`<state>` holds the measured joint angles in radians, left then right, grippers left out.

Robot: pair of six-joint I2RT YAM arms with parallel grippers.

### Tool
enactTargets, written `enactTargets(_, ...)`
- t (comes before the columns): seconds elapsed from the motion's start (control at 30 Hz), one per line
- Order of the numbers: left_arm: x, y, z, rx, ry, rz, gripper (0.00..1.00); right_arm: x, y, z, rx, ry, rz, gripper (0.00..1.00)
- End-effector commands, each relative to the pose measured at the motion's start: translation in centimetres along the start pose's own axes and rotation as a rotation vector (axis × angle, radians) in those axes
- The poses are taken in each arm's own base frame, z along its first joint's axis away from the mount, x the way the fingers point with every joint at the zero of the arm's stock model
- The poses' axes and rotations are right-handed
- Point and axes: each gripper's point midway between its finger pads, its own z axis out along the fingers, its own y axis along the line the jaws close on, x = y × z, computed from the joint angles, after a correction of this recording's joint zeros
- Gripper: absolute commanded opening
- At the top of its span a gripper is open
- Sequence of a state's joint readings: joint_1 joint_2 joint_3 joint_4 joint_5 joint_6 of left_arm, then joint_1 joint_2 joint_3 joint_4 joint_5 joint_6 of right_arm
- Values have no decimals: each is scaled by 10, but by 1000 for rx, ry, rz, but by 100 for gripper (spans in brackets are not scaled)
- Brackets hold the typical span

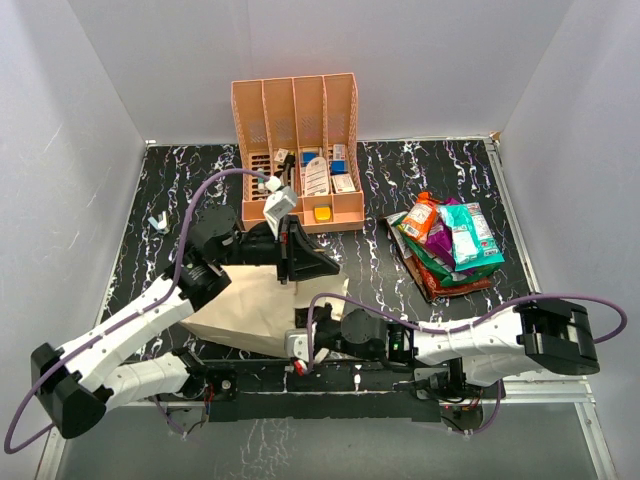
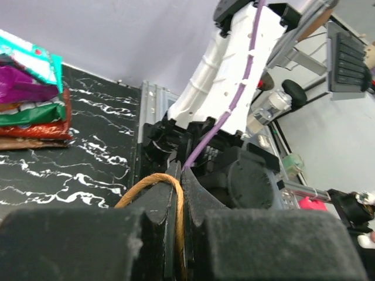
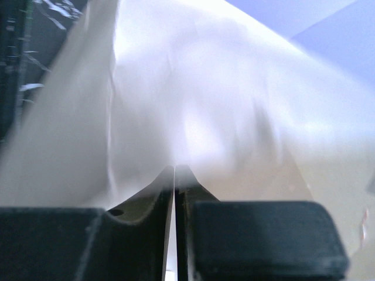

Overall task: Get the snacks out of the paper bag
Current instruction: Adjust the paper bag at the center of the board, then take out the snack from the paper bag.

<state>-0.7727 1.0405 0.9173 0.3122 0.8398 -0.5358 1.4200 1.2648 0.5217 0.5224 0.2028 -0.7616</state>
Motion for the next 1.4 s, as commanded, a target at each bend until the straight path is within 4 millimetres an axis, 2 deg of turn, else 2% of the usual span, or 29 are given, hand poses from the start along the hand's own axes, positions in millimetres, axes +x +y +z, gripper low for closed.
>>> enactTargets(0.0, -28, -59, -14, 187, -81, 148, 0, 9, 27, 4, -77, 37, 62, 14)
enactTargets(0.13, 1, -69, -42, 105, -29, 120, 0, 6, 42, 21, -110, -13, 65, 15)
enactTargets(0.2, 18, -67, -61, 10, -6, 119, 0, -9, 53, 27, -150, -111, 72, 17)
enactTargets(0.27, 38, -67, -81, -69, 28, 97, 0, -34, 56, 34, -161, -242, 74, 18)
enactTargets(0.33, 53, -70, -98, -126, 42, 89, 0, -51, 60, 43, -179, -324, 64, 20)
enactTargets(0.4, 61, -73, -113, -172, 20, 103, 0, -51, 58, 57, -138, -339, 46, 26)
enactTargets(0.5, 59, -77, -123, -199, -26, 126, 0, -32, 55, 81, -76, -258, -33, 40)
enactTargets(0.57, 56, -79, -123, -198, -44, 132, 0, -10, 60, 98, -83, -147, -100, 42)
enactTargets(0.63, 55, -80, -120, -177, -35, 131, 0, -4, 53, 110, -51, -87, -119, 44)
enactTargets(0.77, 58, -80, -117, -158, -8, 128, 0, 2, 46, 120, -19, -37, -152, 51)
enactTargets(0.87, 55, -81, -116, -147, -24, 145, 0, 22, 37, 127, 33, 33, -154, 54)
enactTargets(1.17, 49, -88, -113, -111, -34, 166, 0, 62, 31, 141, 27, 94, -189, 58)
enactTargets(1.37, 47, -90, -114, -106, -29, 186, 0, 67, 19, 139, 31, 54, -140, 58)
